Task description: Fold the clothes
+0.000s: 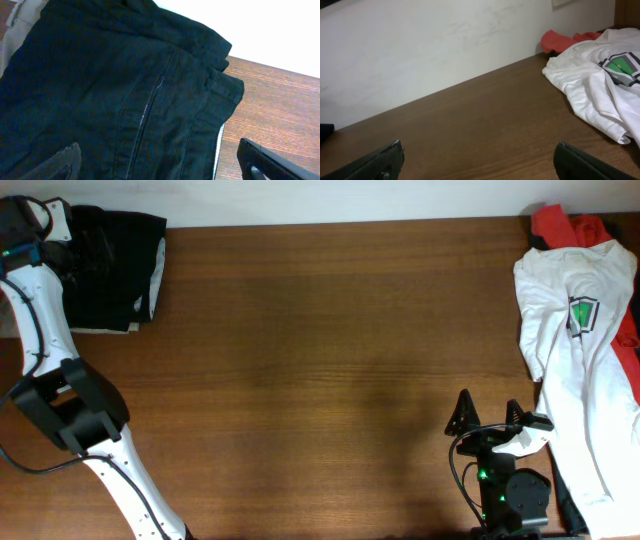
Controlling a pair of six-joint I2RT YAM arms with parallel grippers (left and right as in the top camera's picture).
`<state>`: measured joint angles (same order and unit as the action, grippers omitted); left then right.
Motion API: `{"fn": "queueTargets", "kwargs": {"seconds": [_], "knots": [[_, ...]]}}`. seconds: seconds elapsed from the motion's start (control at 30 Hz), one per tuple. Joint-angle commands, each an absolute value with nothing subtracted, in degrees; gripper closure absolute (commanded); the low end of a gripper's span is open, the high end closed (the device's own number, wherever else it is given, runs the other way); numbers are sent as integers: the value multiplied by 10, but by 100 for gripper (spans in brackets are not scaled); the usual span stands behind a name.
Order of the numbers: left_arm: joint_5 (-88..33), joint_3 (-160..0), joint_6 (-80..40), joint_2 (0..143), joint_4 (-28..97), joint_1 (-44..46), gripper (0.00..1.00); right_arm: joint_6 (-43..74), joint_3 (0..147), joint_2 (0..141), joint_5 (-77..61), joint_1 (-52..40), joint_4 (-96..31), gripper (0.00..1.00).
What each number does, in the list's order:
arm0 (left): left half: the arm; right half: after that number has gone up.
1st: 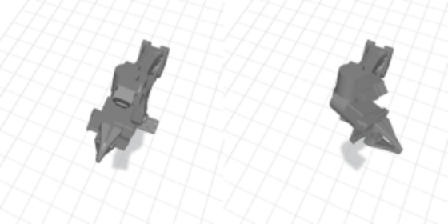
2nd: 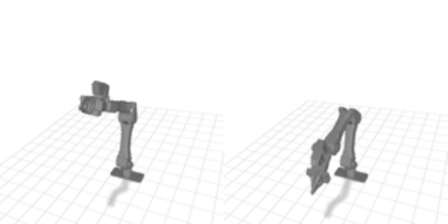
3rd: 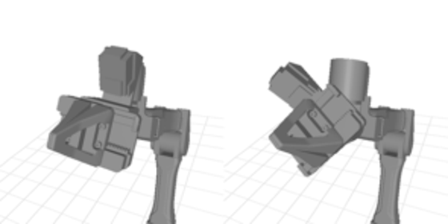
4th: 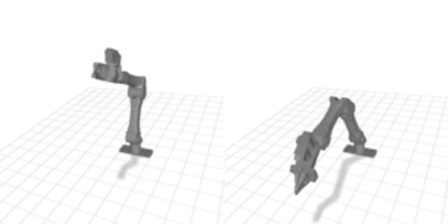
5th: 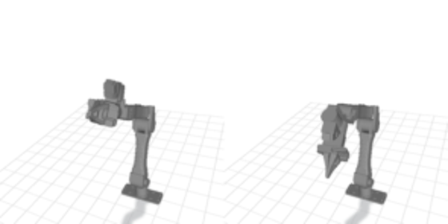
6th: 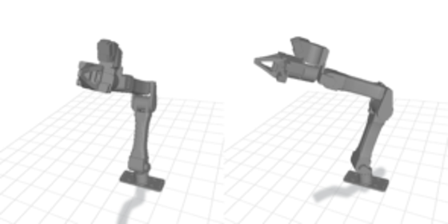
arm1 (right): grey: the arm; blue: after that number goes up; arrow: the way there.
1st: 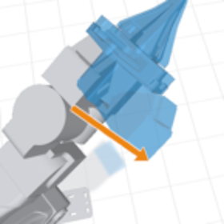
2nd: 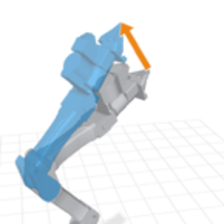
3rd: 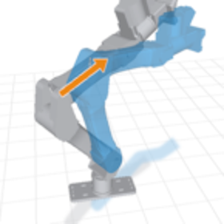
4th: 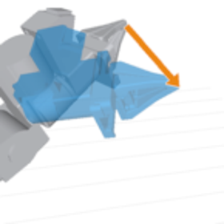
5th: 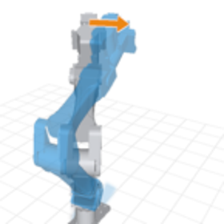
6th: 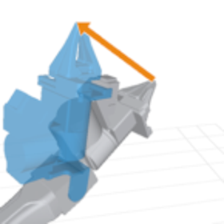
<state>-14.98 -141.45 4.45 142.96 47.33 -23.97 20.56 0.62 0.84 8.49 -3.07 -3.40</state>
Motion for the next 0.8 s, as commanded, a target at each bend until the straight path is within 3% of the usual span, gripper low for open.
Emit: {"fn": "queueTargets", "kwargs": {"seconds": [0.0,0.37,0.57,0.77], "knots": [[-152,-1426,39,1434,472,-242,1,203,3,3,82,-30,-38,1],[-152,-1426,39,1403,488,-236,1,203,3,3,82,-30,-39,1],[-152,-1400,39,1209,537,-237,1,203,3,3,82,-30,-38,1],[-152,-1158,39,965,537,-199,1,203,3,3,82,-30,-38,1]]}}
